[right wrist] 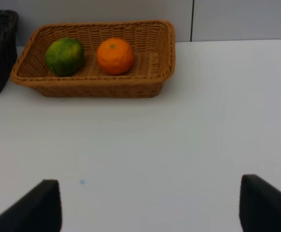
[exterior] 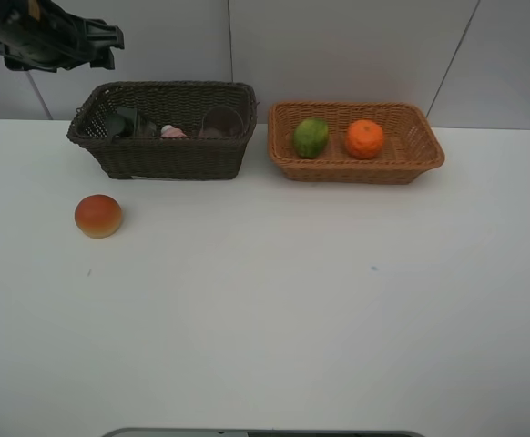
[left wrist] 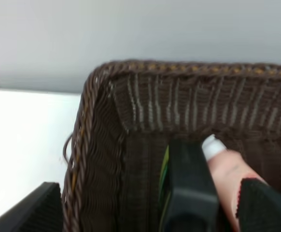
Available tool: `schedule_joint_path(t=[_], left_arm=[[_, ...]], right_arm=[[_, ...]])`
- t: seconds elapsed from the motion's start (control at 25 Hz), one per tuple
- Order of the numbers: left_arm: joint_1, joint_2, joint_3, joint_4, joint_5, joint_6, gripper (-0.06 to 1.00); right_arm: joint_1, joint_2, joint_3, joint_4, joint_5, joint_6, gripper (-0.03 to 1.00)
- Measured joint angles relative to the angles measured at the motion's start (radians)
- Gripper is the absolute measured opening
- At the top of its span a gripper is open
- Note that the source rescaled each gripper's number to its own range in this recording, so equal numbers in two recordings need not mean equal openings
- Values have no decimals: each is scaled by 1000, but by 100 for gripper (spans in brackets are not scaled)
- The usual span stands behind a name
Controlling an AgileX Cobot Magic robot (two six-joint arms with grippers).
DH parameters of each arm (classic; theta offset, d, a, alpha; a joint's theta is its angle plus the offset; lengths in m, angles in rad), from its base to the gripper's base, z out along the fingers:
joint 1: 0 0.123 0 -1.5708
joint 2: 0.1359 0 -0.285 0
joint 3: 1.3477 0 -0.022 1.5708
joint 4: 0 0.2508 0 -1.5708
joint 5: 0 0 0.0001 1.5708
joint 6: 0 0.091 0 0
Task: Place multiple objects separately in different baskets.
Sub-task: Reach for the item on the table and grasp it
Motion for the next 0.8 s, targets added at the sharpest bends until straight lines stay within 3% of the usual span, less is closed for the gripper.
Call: schedule_joint_path(t=[0.4,0.64,0.8], left_arm=[[-22,-193,267,-81,17,0,92],[-39,-255,325,-174,215,89,92],[-39,-255,329,-278,294,226,92]], right_arm=[[0,0,0,0,0,0,55],[0,0,0,0,0,0,55],[0,0,0,0,0,0,55]])
